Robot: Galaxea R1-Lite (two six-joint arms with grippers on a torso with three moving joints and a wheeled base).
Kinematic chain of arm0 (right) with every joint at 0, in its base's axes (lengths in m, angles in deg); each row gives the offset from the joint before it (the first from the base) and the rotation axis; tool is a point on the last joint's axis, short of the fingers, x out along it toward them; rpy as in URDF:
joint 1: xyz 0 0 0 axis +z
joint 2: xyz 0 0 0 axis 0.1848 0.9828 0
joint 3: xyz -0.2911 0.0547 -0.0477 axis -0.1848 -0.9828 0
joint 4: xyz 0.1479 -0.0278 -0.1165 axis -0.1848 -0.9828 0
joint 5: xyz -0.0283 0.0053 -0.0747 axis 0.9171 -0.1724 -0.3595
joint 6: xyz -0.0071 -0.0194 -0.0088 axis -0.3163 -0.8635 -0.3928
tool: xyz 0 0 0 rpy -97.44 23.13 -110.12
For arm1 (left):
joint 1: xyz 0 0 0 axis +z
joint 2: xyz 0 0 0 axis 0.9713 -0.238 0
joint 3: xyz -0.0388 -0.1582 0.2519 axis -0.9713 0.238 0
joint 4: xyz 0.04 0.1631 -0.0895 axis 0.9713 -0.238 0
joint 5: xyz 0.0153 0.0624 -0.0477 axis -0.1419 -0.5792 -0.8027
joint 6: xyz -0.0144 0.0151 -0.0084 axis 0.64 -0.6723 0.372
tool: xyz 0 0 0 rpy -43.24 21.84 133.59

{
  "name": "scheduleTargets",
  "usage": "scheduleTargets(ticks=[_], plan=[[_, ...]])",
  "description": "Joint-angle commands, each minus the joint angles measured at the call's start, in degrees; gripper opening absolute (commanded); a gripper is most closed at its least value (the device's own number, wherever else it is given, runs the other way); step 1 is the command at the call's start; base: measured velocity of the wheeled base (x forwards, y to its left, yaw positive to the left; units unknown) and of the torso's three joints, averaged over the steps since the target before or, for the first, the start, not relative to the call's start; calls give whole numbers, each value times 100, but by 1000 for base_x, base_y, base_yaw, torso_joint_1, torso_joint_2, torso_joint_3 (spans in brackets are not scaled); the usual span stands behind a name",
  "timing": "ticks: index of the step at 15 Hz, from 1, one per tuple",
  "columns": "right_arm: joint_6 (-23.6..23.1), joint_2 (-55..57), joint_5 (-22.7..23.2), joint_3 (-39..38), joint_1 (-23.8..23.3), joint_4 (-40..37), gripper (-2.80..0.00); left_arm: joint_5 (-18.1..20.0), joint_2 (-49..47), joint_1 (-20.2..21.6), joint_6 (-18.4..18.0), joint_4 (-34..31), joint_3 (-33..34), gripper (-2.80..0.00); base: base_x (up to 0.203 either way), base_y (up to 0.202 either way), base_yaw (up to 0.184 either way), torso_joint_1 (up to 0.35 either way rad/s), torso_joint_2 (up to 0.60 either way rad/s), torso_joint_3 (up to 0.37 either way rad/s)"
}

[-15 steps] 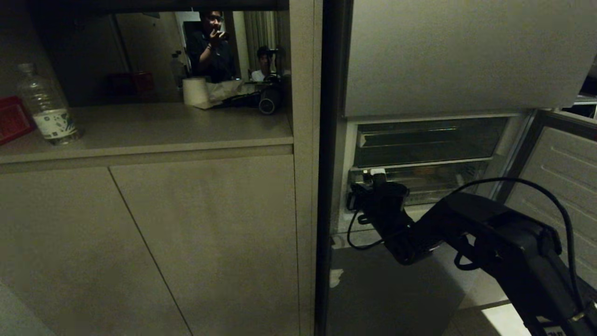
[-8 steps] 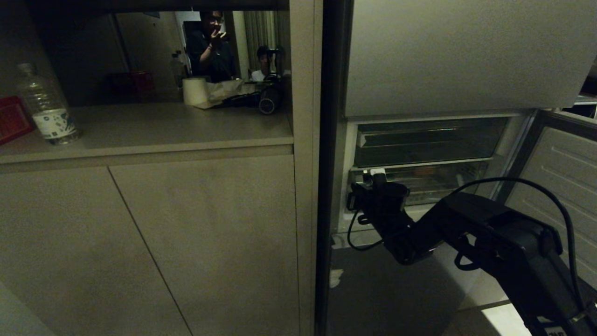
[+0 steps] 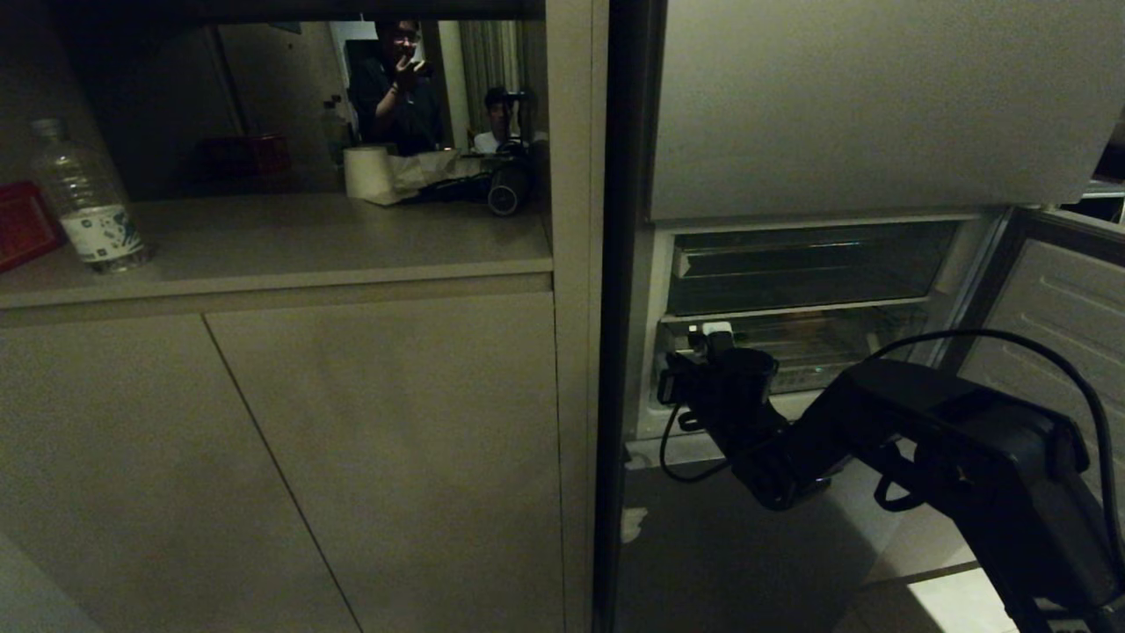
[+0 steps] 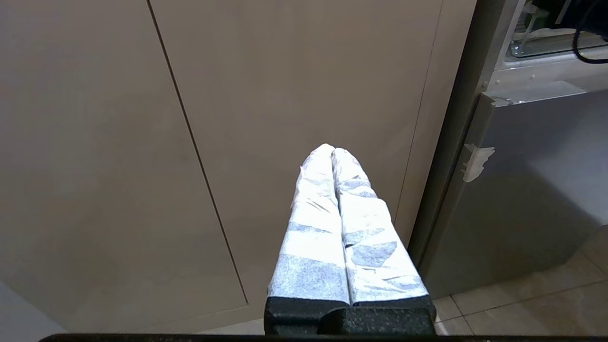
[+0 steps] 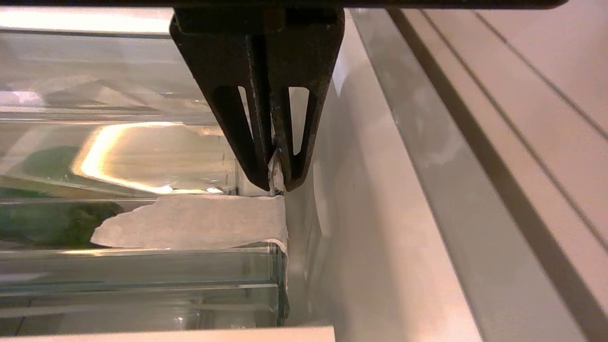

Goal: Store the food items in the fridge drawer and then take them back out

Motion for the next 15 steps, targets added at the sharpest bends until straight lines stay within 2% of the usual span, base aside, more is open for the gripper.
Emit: scheduleTargets(ticks=[1,9,15], plan=[[13,-220,-32,-325,1,21,-280,0,-8,0,0,-2,0,-280,0,0,0,0,0,0],[80,-991,-125,-1789,10,476,-280,0,-8,0,0,-2,0,-280,0,0,0,0,0,0],[169,-1317,-194,-2591,10,858,-280,0,-8,0,0,-2,0,-280,0,0,0,0,0,0]])
